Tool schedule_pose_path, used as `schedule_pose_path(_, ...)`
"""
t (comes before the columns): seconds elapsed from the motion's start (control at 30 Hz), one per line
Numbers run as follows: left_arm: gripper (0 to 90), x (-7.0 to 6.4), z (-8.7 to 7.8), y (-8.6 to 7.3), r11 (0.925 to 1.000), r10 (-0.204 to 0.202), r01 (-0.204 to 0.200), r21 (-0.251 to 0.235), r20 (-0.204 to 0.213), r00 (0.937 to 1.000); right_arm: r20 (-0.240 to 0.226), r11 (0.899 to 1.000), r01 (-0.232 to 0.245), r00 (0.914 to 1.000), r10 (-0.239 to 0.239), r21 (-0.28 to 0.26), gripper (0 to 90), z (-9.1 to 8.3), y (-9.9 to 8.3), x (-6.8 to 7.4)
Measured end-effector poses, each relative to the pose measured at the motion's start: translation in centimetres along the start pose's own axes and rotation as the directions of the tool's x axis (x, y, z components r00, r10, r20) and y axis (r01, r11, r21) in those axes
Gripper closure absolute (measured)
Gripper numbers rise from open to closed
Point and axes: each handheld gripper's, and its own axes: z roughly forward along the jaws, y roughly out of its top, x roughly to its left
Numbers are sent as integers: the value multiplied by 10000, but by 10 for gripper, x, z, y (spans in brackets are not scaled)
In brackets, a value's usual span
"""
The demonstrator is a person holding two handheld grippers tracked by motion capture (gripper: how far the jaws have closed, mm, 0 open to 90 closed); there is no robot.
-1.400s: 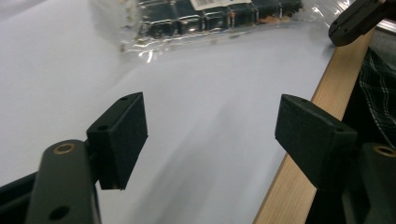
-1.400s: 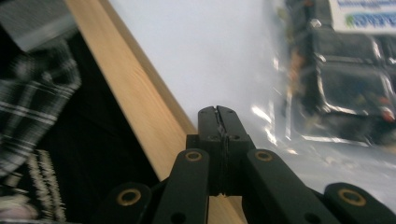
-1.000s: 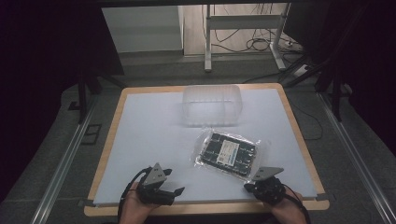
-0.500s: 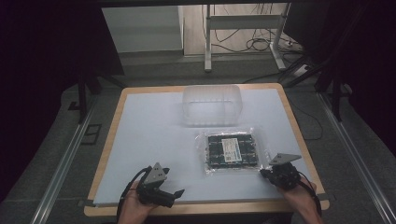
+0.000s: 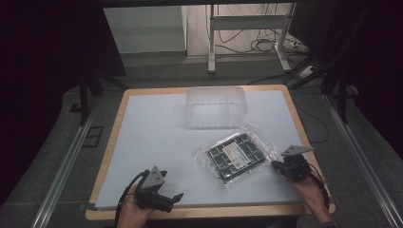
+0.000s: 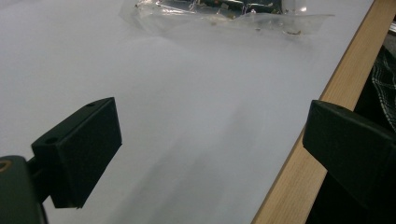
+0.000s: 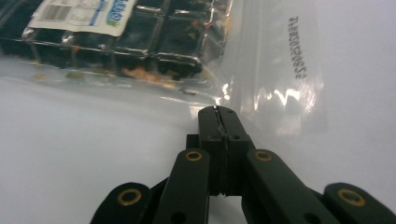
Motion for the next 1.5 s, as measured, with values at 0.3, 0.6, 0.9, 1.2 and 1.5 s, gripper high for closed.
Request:
schedule_pose_path(0.3, 31, 1, 0, -1, 10000, 83, -83, 47, -83, 9999, -769, 9922, -838, 9941, 768, -919, 692, -30, 14, -10)
schedule_pose_path(0.6, 30, 4, -4, -7, 9998, 168, -164, 114, -313, 9994, -426, 9952, -783, 9962, 759, -581, 422, 3, 47, -45)
schedule_pose_path(0.9, 30, 0, 1, -7, 9969, 623, -606, 498, -329, 9975, -1526, 9934, -1149, 9818, 1131, -29, 479, 40, 53, -58)
schedule_pose_path(1.2, 31, -2, 4, -6, 9950, 803, -781, 619, -334, 9962, -1782, 9979, -569, 9827, 503, -323, 686, 34, 57, -40)
schedule_pose_path(1.5, 31, -3, 4, -6, 9935, 937, -909, 683, -386, 9949, -1461, 9943, -1036, 9836, 1060, 236, 885, 45, 53, -36)
